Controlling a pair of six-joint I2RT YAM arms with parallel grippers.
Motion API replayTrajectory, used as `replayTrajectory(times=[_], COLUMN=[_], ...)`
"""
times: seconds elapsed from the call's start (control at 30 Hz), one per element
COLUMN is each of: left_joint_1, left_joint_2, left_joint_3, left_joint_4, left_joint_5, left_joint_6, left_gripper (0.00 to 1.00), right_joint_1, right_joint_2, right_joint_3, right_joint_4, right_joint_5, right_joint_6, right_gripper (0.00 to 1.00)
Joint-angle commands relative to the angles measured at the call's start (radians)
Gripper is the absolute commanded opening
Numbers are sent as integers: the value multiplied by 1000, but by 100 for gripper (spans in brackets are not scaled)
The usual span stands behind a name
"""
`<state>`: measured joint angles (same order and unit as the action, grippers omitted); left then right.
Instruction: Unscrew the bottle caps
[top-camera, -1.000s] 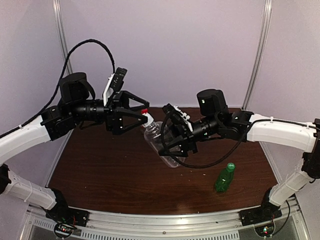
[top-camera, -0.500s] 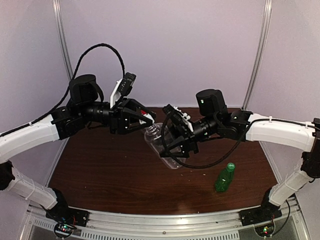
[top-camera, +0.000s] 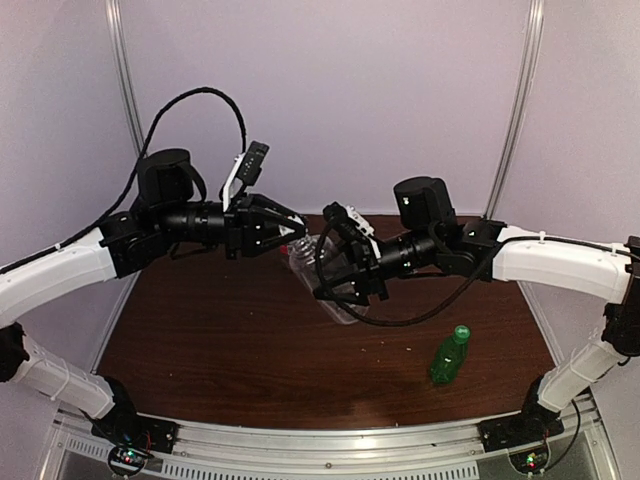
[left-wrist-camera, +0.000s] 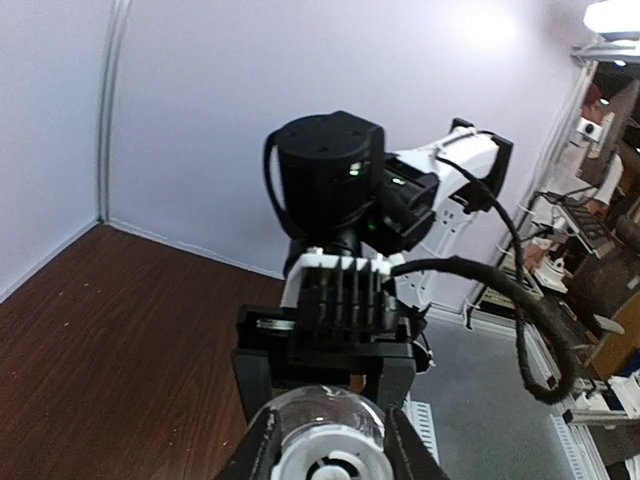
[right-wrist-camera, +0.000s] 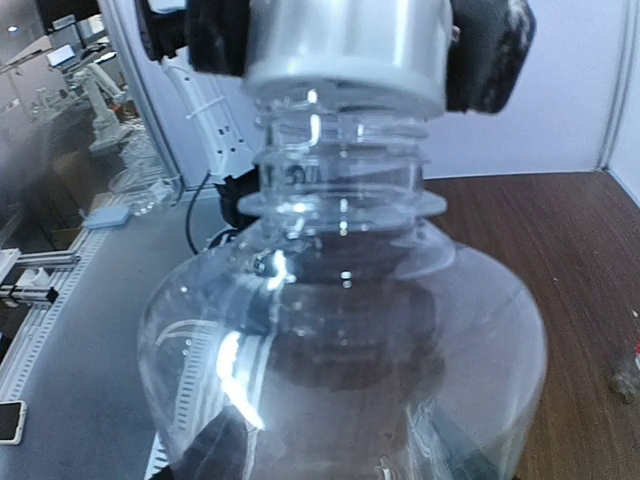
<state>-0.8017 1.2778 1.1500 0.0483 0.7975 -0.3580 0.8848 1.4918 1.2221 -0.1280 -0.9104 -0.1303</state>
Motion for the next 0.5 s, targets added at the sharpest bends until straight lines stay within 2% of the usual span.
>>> replayTrajectory(times=[0.0,0.07,0.13,0.27,0.47], left_joint_1=[-1,-1,-1,0,3], left_joint_2=[-51,-61,-71,-78,-83], left_joint_3=[43,45,35,16,-28], left_joint_4=[-70,-114,-129,-132,-173], left_joint_5=[-342,-495,-586,-649,-777], left_joint_6=[-61,-103,-125,-130,-79], left_gripper=[17,16,16,17,21], right_joint_1=[-7,-7,-6,-6,-8], right_joint_2=[-9,-4,3,10,-9], right_joint_3=[20,16,16,11,-17], right_joint_4=[-29,-25,-22,-22,-5], right_joint_5=[309,377,434,496,499], right_joint_6=[28,35,44,50,39], right_gripper=[56,55,55,55,55])
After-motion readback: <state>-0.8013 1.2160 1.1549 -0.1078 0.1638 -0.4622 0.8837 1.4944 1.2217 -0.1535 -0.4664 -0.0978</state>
